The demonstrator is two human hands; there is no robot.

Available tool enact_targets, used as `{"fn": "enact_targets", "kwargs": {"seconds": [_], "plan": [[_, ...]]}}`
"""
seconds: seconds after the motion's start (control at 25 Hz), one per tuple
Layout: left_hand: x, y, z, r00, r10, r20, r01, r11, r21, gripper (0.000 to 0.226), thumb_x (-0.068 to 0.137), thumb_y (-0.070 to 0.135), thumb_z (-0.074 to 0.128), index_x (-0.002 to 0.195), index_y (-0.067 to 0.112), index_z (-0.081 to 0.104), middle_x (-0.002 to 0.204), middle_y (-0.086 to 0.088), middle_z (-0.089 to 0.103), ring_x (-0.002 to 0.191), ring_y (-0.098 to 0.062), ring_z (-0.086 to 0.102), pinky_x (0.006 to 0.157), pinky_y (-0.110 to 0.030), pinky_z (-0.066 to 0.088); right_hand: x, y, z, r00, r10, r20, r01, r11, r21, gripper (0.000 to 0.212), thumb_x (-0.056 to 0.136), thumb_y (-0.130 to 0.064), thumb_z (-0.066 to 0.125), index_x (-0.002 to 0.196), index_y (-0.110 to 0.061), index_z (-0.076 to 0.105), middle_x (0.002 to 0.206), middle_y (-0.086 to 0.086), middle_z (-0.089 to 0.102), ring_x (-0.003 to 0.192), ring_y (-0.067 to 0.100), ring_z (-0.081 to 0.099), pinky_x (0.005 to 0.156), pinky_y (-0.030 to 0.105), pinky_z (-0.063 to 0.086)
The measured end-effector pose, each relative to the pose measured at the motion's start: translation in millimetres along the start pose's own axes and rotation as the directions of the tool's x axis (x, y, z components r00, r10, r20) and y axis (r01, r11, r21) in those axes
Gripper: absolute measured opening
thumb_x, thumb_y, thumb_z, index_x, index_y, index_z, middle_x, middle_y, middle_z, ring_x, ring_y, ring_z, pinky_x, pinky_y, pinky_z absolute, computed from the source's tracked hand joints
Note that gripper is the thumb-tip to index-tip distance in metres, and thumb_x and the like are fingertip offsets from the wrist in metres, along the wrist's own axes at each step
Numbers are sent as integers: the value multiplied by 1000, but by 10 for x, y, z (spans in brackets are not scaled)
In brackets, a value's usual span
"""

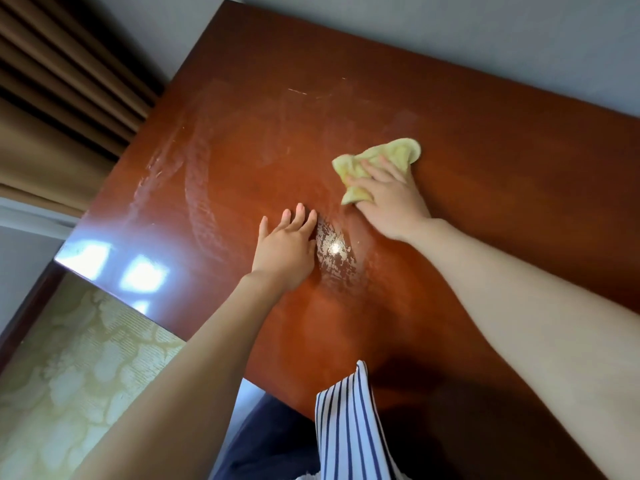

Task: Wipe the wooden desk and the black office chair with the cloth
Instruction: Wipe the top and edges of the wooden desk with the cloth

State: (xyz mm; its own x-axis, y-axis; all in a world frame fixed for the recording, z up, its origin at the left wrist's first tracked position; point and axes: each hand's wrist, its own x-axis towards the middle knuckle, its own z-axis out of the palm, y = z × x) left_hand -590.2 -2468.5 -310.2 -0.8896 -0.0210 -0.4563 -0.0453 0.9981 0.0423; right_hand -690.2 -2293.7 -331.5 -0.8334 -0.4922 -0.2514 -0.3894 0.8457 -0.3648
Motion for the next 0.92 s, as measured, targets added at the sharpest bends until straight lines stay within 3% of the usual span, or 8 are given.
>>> {"fn": "enact_targets", "kwargs": {"seconds": [0.16,0.32,0.44,0.52,0.64,0.76,0.92], "plan": [[3,-70,-46,998,-12,61,16,999,-52,60,97,14,30,151,28,9,160,6,2,147,-18,5,115,-53,-1,-377,-321,215,983,-184,23,182,979,90,42,93,-32,48,134,-30,51,152,-7,33,144,16,13,117,42,0],[-5,-48,-63,997,-37,64,42,996,-79,59,97,15,29,151,30,10,160,7,2,147,-17,4,116,-53,0,-1017,-332,402,945,-323,-44,326,936,131,34,85,-26,62,117,-15,67,132,1,57,136,22,35,114,43,17],[-19,1,-57,998,-51,40,54,996,-71,58,98,19,31,151,30,11,160,6,3,147,-18,6,116,-53,1,-1395,-141,467,906,-415,-79,421,900,108,32,78,-23,74,108,-15,72,120,3,65,125,25,50,109,45,30],[-44,42,-28,998,-63,14,63,996,-70,57,99,21,34,151,29,12,160,5,4,147,-19,6,116,-53,2,-1511,37,428,886,-459,-67,463,885,54,32,76,-22,76,108,-19,72,123,1,64,124,23,53,106,46,31],[-45,53,-6,998,-66,-1,65,995,-73,55,100,26,35,151,28,13,160,4,4,147,-19,6,117,-52,4,-1493,294,307,904,-427,-25,427,904,-19,41,79,-19,72,119,-27,66,134,-6,56,131,17,45,109,46,28],[-31,23,-2,999,-48,-6,48,996,-71,54,101,24,33,151,29,13,160,5,5,147,-19,7,116,-52,5,-1301,472,148,956,-293,-9,292,954,-65,52,86,-21,63,134,-37,48,146,-14,39,139,10,29,116,41,16],[-34,28,29,998,-50,-38,45,993,-105,54,100,18,31,151,28,16,160,3,7,147,-20,7,117,-51,7,-814,578,-71,990,-132,-55,126,987,-98,50,96,-30,49,142,-40,34,153,-14,26,143,9,16,118,39,12]]}}
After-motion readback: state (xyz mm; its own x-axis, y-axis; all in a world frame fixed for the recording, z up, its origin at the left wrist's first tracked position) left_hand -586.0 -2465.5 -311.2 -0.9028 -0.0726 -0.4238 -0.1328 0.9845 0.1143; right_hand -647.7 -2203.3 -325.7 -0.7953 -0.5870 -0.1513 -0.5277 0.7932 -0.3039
